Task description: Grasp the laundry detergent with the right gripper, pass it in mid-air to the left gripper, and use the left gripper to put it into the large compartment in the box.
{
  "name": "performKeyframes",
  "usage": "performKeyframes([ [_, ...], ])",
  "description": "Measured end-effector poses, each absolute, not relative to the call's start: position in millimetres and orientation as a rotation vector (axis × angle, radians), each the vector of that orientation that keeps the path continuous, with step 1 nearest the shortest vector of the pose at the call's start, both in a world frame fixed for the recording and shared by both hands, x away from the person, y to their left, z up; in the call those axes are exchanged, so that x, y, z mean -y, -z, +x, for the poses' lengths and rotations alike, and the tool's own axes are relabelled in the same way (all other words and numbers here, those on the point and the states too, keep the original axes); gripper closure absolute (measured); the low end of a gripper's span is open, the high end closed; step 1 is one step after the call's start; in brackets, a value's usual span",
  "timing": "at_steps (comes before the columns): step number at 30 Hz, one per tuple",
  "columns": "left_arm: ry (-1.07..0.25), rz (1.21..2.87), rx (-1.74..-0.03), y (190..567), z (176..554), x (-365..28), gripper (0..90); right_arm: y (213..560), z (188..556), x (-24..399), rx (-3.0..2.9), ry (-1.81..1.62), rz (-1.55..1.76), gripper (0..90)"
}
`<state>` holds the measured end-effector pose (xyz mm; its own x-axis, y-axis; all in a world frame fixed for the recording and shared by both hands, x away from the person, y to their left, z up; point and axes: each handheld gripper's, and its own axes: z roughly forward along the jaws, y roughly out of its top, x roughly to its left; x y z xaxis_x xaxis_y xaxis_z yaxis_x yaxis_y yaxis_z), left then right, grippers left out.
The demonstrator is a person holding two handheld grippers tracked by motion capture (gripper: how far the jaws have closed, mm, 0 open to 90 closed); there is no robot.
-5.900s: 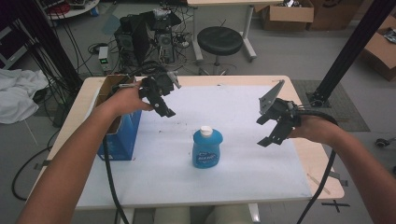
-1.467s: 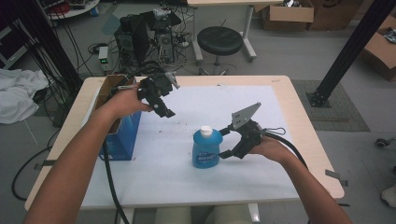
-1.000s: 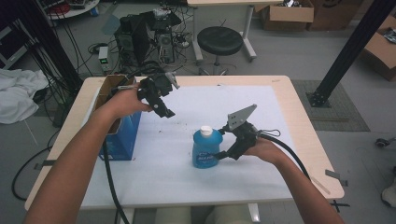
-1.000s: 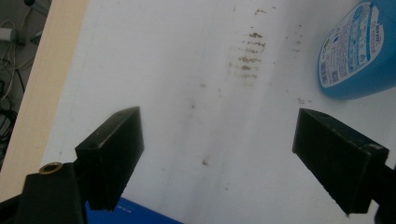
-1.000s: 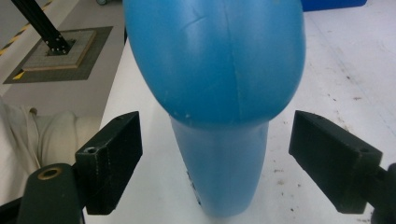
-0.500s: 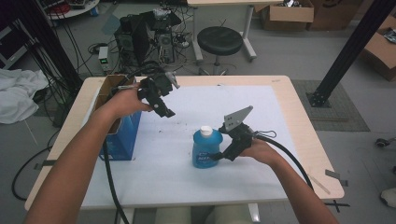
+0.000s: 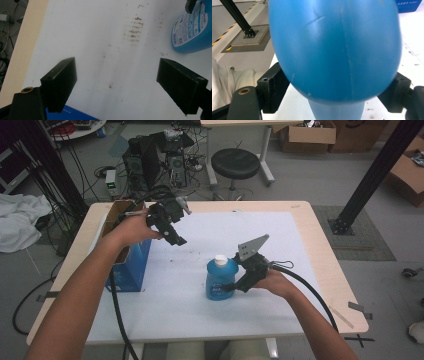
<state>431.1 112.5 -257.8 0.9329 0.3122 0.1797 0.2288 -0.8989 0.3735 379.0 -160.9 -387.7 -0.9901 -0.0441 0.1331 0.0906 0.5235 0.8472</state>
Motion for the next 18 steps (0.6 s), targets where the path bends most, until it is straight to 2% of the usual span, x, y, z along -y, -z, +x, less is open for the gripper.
performKeyframes([
  [18,-0.336,2.732,-0.404,257.6,429.9,-112.7,17.3,388.3,380.0,161.9,2.619,1.477,-0.04,28.6],
])
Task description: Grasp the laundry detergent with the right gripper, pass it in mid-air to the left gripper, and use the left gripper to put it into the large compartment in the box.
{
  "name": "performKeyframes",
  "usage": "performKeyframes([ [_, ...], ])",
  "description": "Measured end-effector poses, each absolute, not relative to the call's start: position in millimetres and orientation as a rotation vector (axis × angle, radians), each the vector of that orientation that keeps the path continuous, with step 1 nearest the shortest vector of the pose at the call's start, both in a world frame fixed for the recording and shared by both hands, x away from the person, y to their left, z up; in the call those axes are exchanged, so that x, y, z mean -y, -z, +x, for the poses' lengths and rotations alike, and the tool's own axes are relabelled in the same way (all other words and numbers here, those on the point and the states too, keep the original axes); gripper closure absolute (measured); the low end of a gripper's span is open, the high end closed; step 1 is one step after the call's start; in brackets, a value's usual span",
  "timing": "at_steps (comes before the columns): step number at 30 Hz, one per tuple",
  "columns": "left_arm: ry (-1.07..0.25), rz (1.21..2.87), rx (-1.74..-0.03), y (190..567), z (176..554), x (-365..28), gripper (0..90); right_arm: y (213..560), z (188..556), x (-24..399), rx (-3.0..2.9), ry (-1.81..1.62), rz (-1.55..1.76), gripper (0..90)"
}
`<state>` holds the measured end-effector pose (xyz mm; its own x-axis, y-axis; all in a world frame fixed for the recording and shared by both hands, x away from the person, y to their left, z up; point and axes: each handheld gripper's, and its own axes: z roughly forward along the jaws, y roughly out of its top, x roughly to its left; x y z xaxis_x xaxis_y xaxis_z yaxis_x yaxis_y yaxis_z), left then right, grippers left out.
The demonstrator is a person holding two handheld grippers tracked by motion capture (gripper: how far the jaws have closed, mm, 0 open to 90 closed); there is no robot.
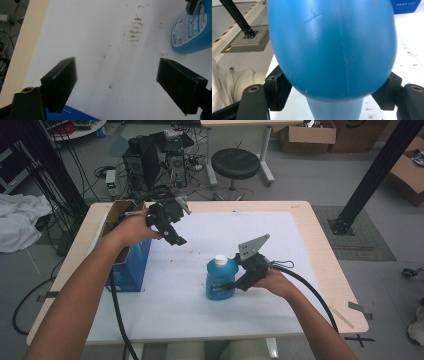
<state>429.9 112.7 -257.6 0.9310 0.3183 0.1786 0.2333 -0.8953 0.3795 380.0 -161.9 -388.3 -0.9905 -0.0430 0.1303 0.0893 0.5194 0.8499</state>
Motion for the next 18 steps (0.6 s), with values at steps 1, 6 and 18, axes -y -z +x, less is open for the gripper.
performKeyframes([
  [1,-0.339,2.732,-0.4,257.8,430.1,-112.7,17.3,388.3,380.1,162.0,2.619,1.476,-0.038,29.4],
  [6,-0.336,2.732,-0.405,257.3,429.6,-112.8,17.6,388.7,380.1,161.5,2.619,1.481,-0.034,32.2],
  [18,-0.334,2.733,-0.404,257.0,429.3,-113.3,17.7,389.3,380.4,160.6,2.615,1.489,-0.017,37.2],
])
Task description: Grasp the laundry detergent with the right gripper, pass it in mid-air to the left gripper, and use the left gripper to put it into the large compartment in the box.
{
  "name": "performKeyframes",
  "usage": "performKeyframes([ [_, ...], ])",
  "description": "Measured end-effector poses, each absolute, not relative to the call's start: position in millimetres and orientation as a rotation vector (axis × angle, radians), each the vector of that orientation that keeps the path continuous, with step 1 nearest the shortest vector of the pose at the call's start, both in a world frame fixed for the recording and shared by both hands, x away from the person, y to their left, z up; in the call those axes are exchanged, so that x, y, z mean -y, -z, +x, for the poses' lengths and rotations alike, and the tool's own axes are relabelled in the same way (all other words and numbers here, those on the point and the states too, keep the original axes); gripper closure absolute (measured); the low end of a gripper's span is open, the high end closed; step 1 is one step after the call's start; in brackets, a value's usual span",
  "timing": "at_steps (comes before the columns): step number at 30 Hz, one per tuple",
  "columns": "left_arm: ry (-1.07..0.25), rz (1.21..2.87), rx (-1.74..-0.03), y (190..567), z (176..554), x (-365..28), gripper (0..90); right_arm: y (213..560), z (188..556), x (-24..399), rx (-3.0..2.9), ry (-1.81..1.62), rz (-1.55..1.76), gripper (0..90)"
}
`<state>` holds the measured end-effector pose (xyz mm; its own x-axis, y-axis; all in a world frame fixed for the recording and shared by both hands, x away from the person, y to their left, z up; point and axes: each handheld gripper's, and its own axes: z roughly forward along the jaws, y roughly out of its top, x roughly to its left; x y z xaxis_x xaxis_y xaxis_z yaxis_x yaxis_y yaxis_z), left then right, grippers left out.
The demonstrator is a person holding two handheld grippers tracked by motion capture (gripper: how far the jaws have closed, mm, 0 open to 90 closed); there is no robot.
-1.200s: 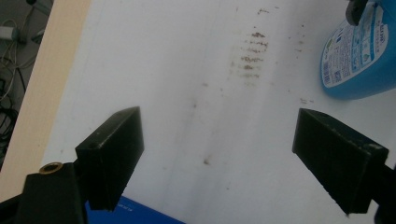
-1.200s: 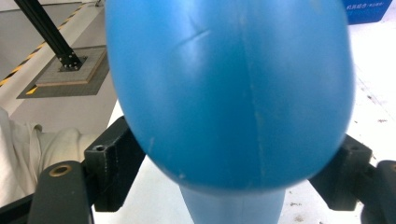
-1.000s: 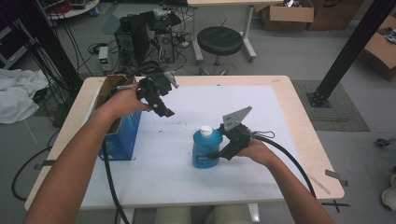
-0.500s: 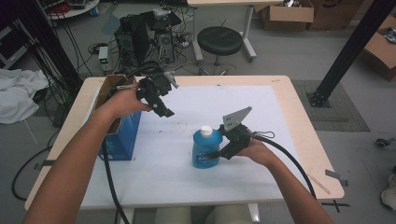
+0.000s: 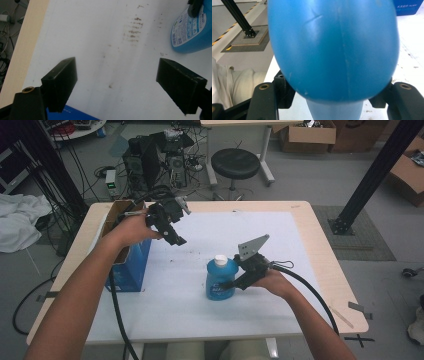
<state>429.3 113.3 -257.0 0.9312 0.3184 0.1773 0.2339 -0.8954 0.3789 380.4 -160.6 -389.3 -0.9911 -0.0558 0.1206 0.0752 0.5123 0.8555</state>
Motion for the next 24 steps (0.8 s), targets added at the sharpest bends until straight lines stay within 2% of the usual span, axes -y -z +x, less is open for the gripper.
performKeyframes([
  [24,-0.336,2.732,-0.404,256.1,427.3,-113.1,17.8,388.2,375.5,159.4,2.622,1.555,-0.015,43.6],
])
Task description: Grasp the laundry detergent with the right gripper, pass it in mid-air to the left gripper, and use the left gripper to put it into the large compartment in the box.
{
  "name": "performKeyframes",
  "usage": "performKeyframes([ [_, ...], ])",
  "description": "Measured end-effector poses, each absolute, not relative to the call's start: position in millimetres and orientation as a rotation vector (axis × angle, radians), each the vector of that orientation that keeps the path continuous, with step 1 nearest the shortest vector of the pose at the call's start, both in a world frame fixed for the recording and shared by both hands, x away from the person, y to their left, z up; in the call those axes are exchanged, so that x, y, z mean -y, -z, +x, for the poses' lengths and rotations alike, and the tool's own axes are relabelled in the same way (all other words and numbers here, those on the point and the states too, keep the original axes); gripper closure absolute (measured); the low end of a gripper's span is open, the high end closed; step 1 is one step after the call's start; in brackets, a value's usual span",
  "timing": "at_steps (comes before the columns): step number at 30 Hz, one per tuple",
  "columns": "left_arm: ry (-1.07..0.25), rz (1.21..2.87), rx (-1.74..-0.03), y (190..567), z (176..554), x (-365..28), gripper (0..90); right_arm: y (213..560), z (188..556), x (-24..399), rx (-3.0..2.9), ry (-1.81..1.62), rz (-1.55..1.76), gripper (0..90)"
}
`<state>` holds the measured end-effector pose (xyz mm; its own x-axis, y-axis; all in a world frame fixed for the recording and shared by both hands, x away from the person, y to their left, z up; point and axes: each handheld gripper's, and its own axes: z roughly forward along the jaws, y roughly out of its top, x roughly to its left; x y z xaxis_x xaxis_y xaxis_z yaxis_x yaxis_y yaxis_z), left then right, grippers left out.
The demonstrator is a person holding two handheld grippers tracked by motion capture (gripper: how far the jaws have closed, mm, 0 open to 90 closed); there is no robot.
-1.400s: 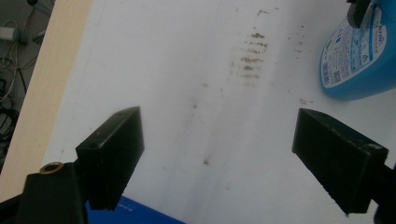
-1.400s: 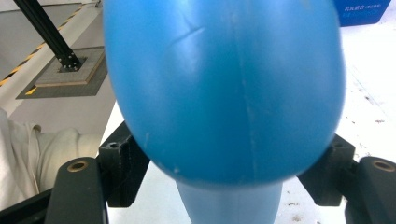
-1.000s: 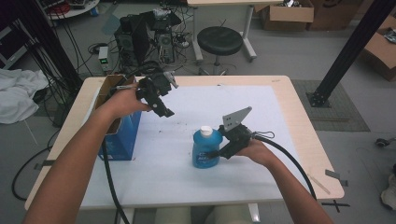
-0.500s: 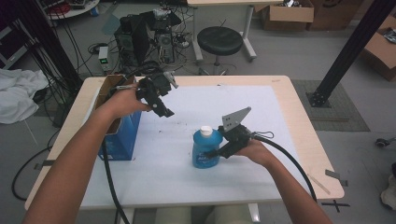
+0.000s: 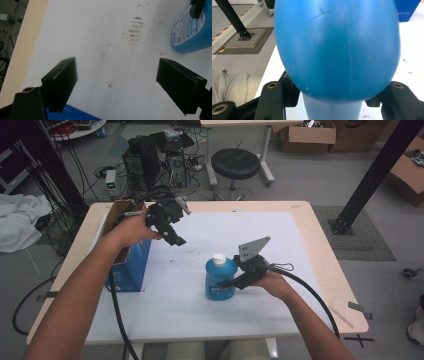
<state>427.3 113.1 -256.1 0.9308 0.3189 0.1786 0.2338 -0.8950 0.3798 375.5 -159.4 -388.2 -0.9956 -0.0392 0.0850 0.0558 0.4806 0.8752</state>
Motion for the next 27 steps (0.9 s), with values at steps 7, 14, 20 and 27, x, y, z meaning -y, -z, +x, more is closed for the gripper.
performKeyframes([
  [7,-0.342,2.719,-0.394,249.0,422.5,-112.0,17.8,374.7,374.8,169.2,2.639,1.587,-0.037,43.7],
  [14,-0.343,2.728,-0.347,240.4,411.7,-105.7,17.7,366.0,372.9,182.0,2.689,1.564,-0.073,43.7],
  [20,-0.343,2.729,-0.305,231.4,399.5,-98.6,17.7,359.3,370.4,188.3,2.712,1.555,-0.087,43.7],
  [27,-0.326,2.747,-0.26,223.5,385.4,-91.3,17.7,354.4,369.1,192.6,2.726,1.544,-0.096,43.7],
])
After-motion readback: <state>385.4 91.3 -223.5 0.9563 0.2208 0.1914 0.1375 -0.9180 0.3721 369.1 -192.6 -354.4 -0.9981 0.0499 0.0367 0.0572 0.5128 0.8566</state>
